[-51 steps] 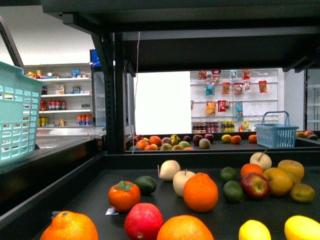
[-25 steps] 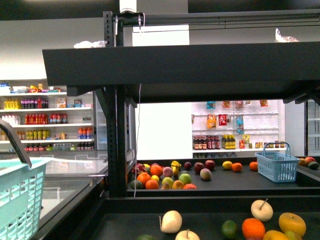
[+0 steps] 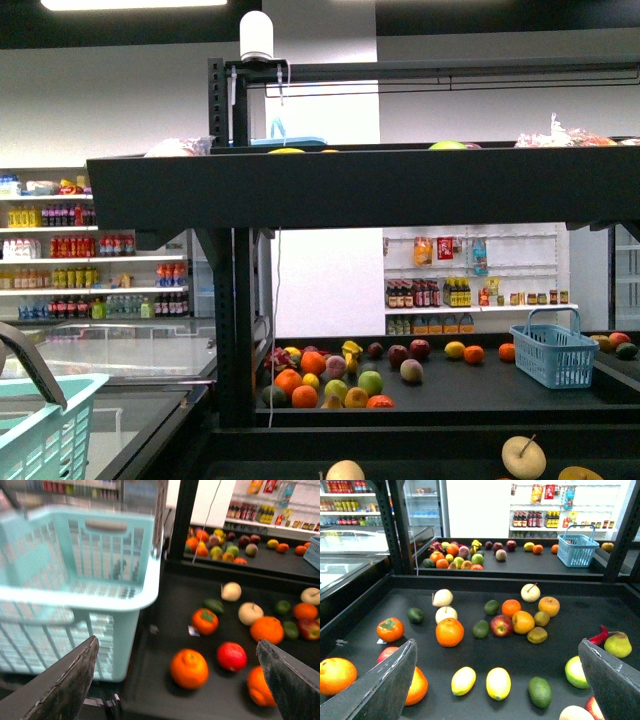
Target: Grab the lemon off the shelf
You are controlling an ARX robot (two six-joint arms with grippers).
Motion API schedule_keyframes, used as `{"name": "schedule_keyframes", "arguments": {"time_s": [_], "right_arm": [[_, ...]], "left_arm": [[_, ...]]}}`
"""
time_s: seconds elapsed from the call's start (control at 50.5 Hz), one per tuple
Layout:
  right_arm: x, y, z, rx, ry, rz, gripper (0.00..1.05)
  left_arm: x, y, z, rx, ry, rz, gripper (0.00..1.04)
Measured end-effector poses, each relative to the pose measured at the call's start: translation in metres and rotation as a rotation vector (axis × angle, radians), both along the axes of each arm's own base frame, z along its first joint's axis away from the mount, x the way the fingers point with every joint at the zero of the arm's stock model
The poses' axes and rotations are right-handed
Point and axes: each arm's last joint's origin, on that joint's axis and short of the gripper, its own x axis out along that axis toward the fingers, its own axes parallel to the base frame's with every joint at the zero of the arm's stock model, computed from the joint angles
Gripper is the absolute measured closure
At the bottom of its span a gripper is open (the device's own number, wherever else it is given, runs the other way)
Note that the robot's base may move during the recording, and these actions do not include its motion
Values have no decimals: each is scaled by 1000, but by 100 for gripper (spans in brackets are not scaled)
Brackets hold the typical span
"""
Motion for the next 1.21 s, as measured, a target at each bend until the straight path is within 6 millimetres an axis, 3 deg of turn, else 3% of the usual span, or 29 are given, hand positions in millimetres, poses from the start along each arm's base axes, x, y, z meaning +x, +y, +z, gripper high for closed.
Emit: {"name": "schedule_keyframes", "arguments": {"time_s": [0.059, 0.178, 0.198, 0.515, 0.812, 1.01, 1.108, 1.207], "right_arm": [[0, 0, 0, 0, 0, 1, 8], [0, 0, 0, 0, 0, 0, 8], [0, 0, 0, 0, 0, 1, 8], [0, 0, 0, 0, 0, 1, 8], [0, 0, 0, 0, 0, 1, 8], [0, 0, 0, 0, 0, 1, 8], [0, 0, 0, 0, 0, 1, 8], [0, 0, 0, 0, 0, 1, 8]], "left_arm": [[9, 5, 19, -268, 52, -16, 8], [48, 28, 98, -764, 10, -24, 8], [109, 59, 139, -1083, -6, 83, 8], [197, 97, 127, -1293, 71, 260, 8], [278, 124, 112, -1329, 81, 330, 8], [309, 123, 118, -1310, 79, 321, 8], [313, 122, 119, -1294, 75, 325, 8], [313, 121, 120, -1284, 84, 330, 23]]}}
